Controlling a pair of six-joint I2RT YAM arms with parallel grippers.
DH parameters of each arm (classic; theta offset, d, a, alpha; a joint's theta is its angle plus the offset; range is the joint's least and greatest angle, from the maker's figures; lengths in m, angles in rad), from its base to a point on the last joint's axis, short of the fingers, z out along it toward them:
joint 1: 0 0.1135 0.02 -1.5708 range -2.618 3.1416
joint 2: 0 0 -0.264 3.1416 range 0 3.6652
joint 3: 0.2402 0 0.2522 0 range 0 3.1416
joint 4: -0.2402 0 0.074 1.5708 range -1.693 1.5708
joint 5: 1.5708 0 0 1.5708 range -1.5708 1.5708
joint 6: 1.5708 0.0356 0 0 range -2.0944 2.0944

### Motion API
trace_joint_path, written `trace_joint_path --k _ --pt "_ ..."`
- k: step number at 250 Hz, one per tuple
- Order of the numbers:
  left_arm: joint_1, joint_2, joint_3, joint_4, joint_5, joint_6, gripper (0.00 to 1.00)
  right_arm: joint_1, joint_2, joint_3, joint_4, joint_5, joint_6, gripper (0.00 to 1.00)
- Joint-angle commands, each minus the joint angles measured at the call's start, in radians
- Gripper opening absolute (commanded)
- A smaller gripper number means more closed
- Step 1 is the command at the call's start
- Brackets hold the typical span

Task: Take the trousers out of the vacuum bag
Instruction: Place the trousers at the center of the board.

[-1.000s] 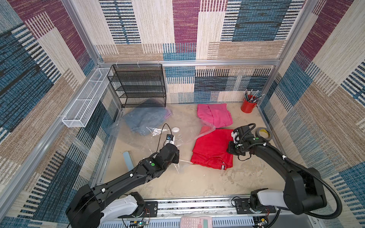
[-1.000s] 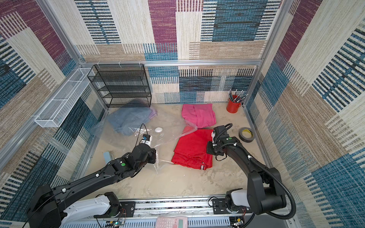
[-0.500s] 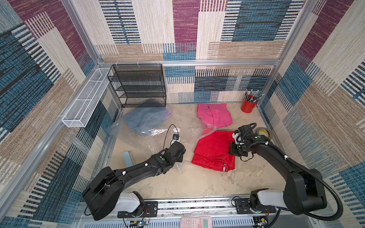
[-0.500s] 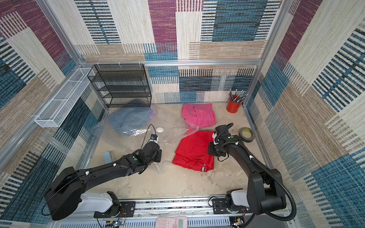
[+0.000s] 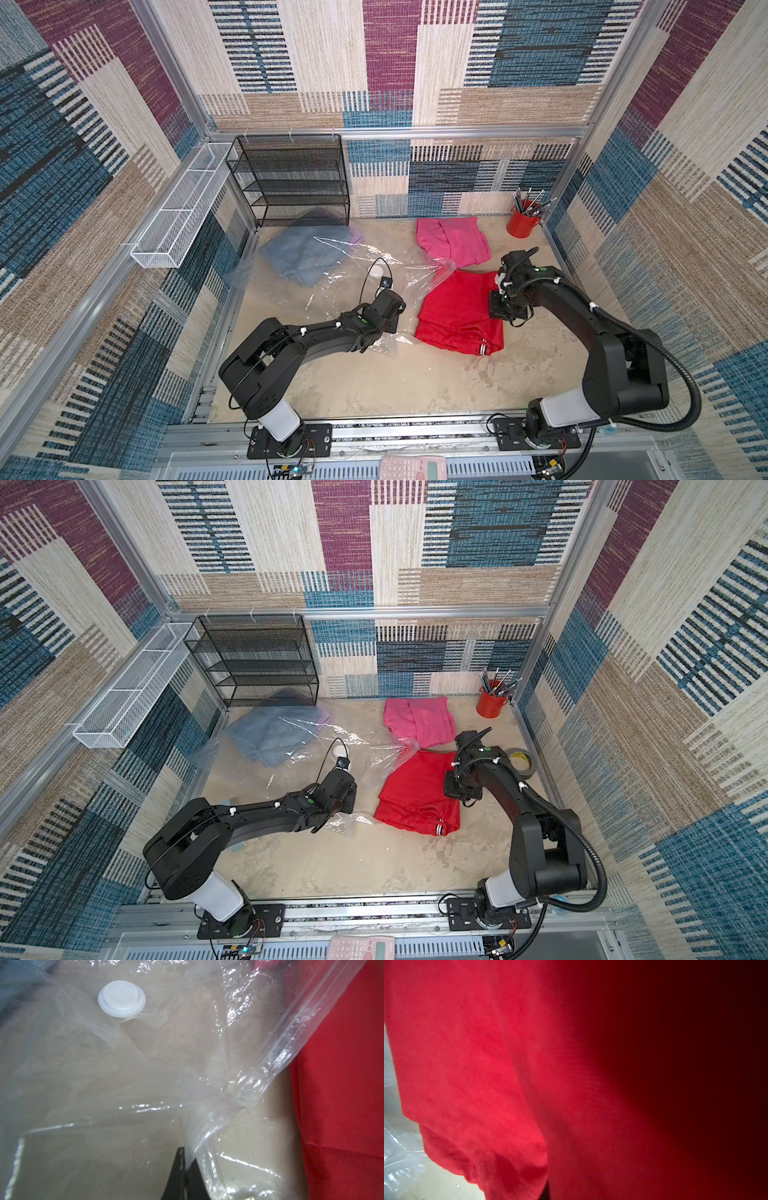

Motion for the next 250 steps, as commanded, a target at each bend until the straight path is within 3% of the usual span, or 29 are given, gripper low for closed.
trace_joint_path --k 1,45,69,92,118,155,188,209,228,250 --pt "0.014 0.009 -0.017 0.029 0.019 0.026 0.00 -0.014 0.062 0.106 -0.037 0.162 -0.036 0.00" --pt "0.042 0.012 -0.050 0.025 0.018 0.023 0.00 -0.012 0.154 0.157 -0.072 0.353 -0.031 0.00" --pt "0.063 0.009 -0.068 0.016 0.016 0.031 0.00 -0.011 0.142 0.134 -0.025 0.192 -0.047 0.00" --pt "0.083 0.007 -0.083 0.012 0.018 0.039 0.00 -0.013 0.097 0.096 -0.011 0.248 -0.046 0.00" --pt "0.100 0.017 -0.085 0.014 0.019 0.034 0.00 -0.017 0.014 0.062 0.016 0.084 -0.064 0.00" --pt "0.110 0.055 -0.050 0.009 0.026 0.023 0.00 -0.031 -0.017 0.077 -0.007 0.160 -0.038 0.00" --pt "0.118 0.081 -0.026 -0.016 0.006 0.029 0.00 -0.031 0.076 0.151 -0.053 0.334 -0.047 0.00" --pt "0.129 0.077 -0.033 -0.019 0.006 0.032 0.00 -0.031 0.124 0.152 -0.033 0.354 -0.047 0.00" --pt "0.137 0.068 -0.038 -0.031 0.010 0.035 0.00 -0.031 0.145 0.123 -0.026 0.448 -0.027 0.00" --pt "0.143 0.053 -0.046 -0.038 0.009 0.044 0.00 -0.032 0.081 0.098 0.008 0.379 -0.041 0.00"
